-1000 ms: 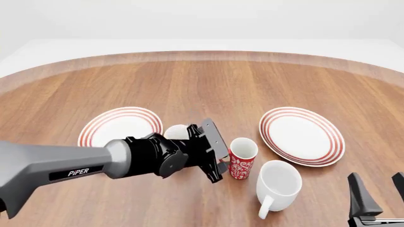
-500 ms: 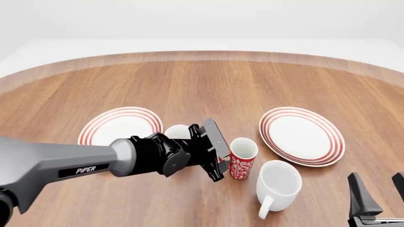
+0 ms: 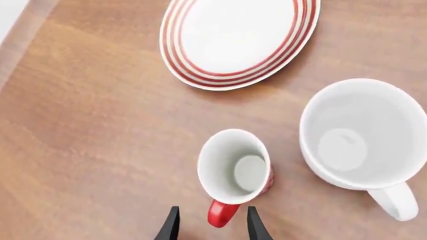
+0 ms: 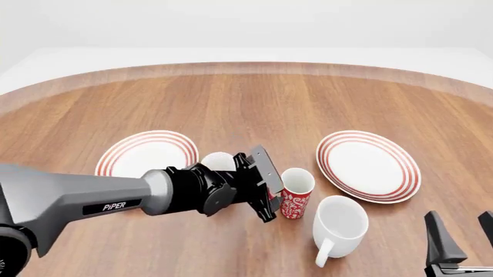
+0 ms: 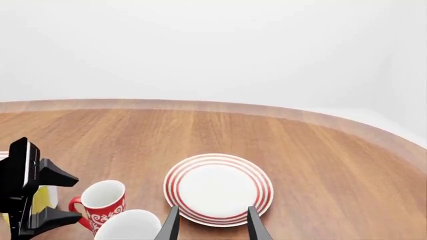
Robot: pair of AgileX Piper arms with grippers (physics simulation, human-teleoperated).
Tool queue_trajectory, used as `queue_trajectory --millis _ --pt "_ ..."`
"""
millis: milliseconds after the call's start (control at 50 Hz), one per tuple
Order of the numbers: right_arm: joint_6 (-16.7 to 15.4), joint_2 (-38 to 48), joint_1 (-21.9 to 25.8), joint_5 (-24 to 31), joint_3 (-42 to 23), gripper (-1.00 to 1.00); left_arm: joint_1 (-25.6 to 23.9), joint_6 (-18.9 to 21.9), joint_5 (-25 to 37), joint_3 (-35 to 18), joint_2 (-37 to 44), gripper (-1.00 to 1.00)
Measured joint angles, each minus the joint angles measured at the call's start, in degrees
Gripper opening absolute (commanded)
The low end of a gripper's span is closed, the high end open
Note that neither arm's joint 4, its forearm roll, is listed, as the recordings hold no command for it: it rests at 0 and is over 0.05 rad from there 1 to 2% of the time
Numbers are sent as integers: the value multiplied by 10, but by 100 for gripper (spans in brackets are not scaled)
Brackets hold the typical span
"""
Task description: Put the red mug on the left plate.
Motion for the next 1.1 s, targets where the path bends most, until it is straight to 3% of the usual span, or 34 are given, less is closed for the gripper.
queue_trajectory --millis 780,800,1100 --pt "5 8 -5 -6 0 100 -6 -11 -12 -1 19 100" --pt "5 7 -5 -6 0 100 -6 -12 -12 -1 19 -100" --pt "5 8 -6 -7 0 100 -4 -20 -15 1 14 -100"
